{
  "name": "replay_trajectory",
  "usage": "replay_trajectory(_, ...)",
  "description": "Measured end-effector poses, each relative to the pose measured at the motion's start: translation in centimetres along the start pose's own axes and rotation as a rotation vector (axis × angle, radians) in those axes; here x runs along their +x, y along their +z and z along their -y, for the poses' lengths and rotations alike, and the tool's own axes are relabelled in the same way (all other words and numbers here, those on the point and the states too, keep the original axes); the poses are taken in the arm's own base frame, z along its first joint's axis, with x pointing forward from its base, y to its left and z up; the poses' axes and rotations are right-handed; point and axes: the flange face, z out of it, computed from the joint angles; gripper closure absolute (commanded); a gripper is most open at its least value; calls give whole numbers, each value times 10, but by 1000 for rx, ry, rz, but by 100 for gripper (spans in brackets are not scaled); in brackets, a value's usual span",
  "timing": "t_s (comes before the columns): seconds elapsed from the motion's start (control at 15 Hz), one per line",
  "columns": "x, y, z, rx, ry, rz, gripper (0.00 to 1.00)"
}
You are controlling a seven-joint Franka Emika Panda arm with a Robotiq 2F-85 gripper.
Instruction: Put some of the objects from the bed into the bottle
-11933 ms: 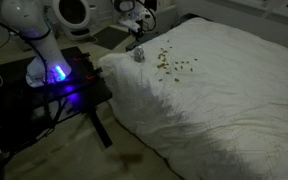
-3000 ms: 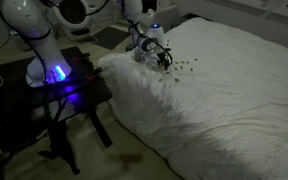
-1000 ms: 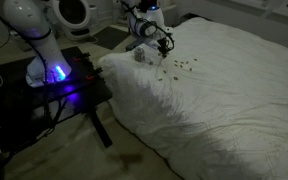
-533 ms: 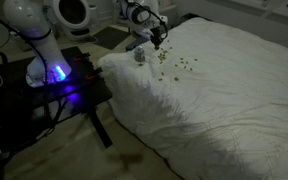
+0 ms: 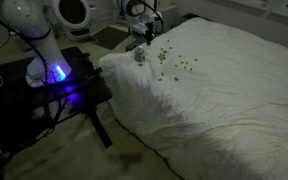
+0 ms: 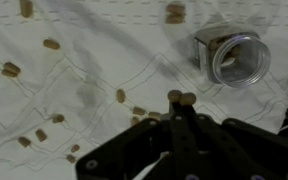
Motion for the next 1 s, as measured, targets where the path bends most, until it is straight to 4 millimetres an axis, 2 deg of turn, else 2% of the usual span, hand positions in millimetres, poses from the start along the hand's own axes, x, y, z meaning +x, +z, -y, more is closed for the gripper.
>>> replay_trajectory(0.47,-5,1,37,119,-104,43,99)
replay_trajectory(1.0,-22,15,48,176,-135,121,99)
